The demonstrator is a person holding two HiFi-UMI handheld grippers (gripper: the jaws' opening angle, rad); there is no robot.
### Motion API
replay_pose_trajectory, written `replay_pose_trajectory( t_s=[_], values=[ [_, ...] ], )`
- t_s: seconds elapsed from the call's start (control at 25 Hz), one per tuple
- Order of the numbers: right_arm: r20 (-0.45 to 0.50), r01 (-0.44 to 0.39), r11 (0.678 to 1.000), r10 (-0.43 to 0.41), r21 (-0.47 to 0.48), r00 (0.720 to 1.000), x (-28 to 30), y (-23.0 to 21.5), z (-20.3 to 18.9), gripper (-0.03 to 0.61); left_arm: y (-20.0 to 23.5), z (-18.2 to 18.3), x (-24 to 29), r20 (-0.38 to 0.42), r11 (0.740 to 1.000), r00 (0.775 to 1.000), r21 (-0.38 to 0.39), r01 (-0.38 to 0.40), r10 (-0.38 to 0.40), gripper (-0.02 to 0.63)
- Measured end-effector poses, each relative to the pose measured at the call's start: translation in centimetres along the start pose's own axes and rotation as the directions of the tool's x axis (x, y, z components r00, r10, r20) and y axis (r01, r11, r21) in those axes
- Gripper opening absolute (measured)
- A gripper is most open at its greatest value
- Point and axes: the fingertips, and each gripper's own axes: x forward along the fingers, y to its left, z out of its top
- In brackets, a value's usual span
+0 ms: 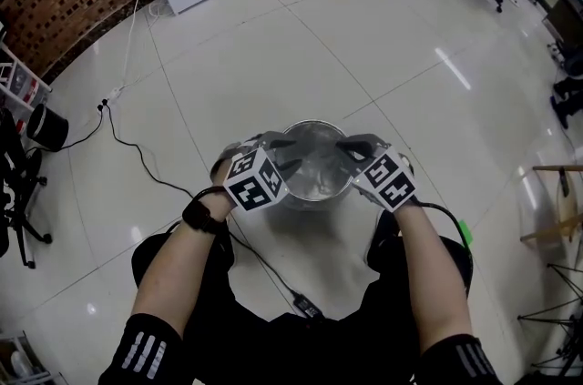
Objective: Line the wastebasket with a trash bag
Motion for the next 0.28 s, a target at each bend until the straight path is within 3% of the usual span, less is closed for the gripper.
replay_pose_trajectory(
  t_s=[0.28],
  values=[
    [0.006, -0.001, 1.000, 0.001, 0.009, 1.000, -0.89, -0.15, -0.23, 0.008, -0.82, 0.14, 0.18, -0.011, 1.000, 1.000, 0.011, 0.011, -0.011, 0.147]
  ],
)
